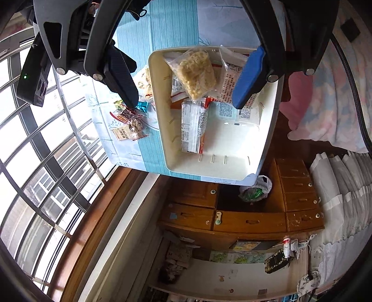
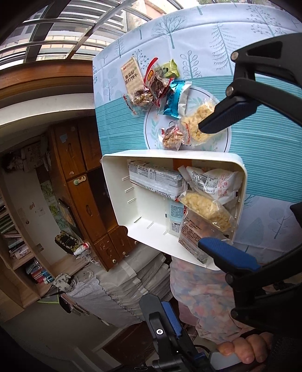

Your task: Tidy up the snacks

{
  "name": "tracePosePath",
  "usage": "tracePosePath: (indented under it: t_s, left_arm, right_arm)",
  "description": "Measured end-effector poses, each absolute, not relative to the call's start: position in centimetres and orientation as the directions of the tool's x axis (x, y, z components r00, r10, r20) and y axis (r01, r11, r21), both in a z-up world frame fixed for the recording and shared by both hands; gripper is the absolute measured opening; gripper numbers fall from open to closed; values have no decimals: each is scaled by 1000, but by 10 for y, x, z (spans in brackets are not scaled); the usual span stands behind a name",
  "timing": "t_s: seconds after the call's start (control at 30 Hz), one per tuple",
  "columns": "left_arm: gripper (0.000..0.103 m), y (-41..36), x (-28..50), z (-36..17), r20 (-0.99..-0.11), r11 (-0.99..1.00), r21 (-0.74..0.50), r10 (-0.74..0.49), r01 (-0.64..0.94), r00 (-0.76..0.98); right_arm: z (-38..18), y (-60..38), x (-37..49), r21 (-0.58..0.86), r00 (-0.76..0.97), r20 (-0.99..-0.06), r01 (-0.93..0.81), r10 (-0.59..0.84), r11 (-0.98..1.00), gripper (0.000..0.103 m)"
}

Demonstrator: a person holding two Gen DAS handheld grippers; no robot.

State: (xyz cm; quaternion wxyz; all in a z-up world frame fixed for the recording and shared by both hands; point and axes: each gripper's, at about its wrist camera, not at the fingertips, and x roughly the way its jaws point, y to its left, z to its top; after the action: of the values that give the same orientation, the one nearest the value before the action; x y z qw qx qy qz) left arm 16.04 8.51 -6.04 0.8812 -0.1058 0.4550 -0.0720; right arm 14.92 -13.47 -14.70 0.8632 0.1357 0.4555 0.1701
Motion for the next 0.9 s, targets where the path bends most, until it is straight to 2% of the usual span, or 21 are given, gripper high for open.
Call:
tracePosePath:
  t_s: [0.1, 0.3, 0.43, 0.9]
  left_arm:
    - [82, 70, 157, -62, -790, 967, -253, -224, 28, 570]
    - [82, 37, 154, -71, -804, 963, -270, -233, 13, 548]
    - [82, 16, 155, -85, -827, 957, -291, -244, -15, 507]
    - [82, -56, 162, -138, -885, 936, -323, -246, -140, 396]
  right_arm:
    - [-145, -147, 149, 405, 509, -736, -196, 446, 893, 79]
    - [-147, -173, 152, 399, 465, -764, -204, 447, 894, 79]
    - [-153, -194, 156, 418, 430, -774, -203, 464, 885, 74]
    - [-175, -269, 172, 422, 357, -817, -166, 454, 891, 74]
